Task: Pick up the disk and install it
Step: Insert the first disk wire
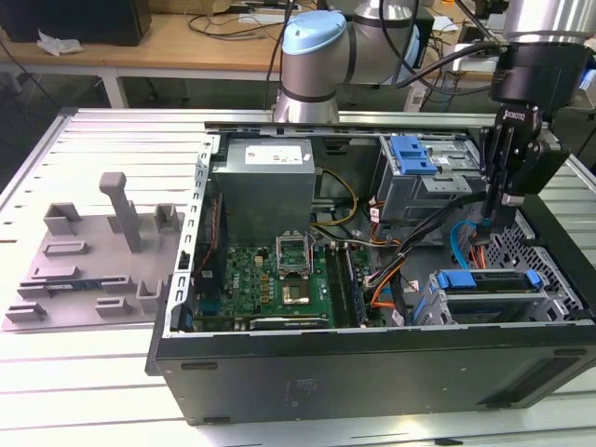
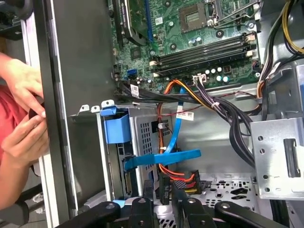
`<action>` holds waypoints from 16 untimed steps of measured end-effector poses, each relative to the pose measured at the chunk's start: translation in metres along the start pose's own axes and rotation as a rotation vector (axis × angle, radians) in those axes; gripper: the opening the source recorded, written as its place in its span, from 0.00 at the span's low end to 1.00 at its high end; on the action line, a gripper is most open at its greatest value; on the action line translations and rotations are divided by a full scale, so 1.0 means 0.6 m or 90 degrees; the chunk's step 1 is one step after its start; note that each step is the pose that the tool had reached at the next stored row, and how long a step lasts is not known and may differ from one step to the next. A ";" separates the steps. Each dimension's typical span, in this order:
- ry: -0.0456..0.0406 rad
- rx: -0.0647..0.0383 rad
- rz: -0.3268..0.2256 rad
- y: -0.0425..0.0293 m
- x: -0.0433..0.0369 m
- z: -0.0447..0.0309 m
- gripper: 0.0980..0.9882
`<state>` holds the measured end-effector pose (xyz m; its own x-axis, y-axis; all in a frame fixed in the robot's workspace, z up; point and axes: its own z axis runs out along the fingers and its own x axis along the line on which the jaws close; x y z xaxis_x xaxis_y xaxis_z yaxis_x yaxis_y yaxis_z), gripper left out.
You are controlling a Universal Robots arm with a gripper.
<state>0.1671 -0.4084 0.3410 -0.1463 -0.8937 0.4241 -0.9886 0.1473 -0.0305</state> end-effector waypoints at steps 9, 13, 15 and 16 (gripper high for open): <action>-0.0005 0.027 0.031 0.006 -0.009 0.004 0.22; 0.0007 0.019 0.050 0.009 -0.012 0.007 0.22; 0.0032 0.021 0.051 0.014 -0.016 0.006 0.22; 0.0103 0.023 0.051 0.017 -0.020 0.004 0.22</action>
<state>0.1588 -0.3971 0.3335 -0.2250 -0.8726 0.4335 -0.9743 0.2029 -0.0974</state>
